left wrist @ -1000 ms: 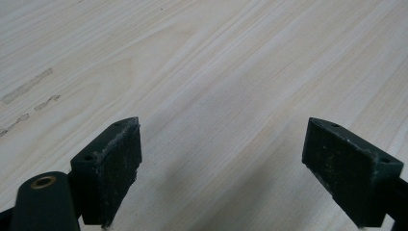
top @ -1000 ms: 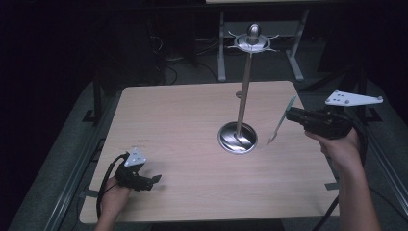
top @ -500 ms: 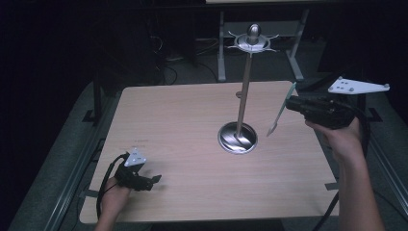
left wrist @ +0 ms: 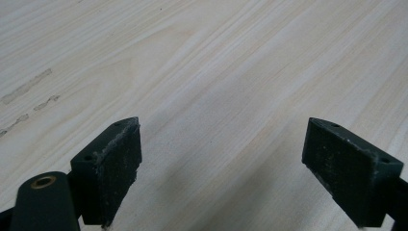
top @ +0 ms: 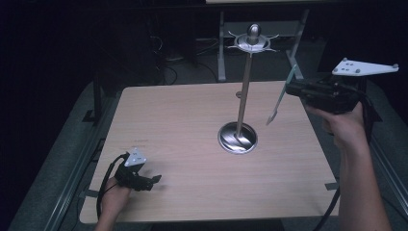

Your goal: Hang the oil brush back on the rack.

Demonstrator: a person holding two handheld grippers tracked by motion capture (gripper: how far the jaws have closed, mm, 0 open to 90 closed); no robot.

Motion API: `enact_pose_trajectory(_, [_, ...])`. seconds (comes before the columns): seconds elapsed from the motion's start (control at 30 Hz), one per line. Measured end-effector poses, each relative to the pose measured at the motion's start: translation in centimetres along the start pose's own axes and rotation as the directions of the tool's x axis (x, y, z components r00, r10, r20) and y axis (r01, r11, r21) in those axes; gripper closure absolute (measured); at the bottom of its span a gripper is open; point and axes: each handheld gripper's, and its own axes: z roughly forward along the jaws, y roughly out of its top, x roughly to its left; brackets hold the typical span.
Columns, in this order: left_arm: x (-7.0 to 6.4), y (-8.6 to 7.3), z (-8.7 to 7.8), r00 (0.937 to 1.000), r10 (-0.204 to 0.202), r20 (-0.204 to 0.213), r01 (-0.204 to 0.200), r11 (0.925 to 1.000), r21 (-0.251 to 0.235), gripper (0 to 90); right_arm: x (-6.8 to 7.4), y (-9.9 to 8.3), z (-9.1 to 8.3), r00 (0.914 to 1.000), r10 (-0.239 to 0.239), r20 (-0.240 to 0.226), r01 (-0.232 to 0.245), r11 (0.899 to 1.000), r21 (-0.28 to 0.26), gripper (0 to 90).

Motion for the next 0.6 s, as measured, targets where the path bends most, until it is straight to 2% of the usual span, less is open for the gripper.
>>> enact_pose_trajectory(0.23, [0.0,0.0,0.0,1.0,0.001,-0.001,-0.001,1.0,0.0,13.4,-0.2,1.5,0.5,0.9999,-0.011,-0.001,0.012,1.0,0.009,77.1])
enact_pose_trajectory(0.6, [0.0,0.0,0.0,1.0,0.001,0.0,-0.001,1.0,-0.003,13.4,-0.2,2.7,1.1,0.9994,-0.034,-0.001,0.034,0.999,0.013,77.1])
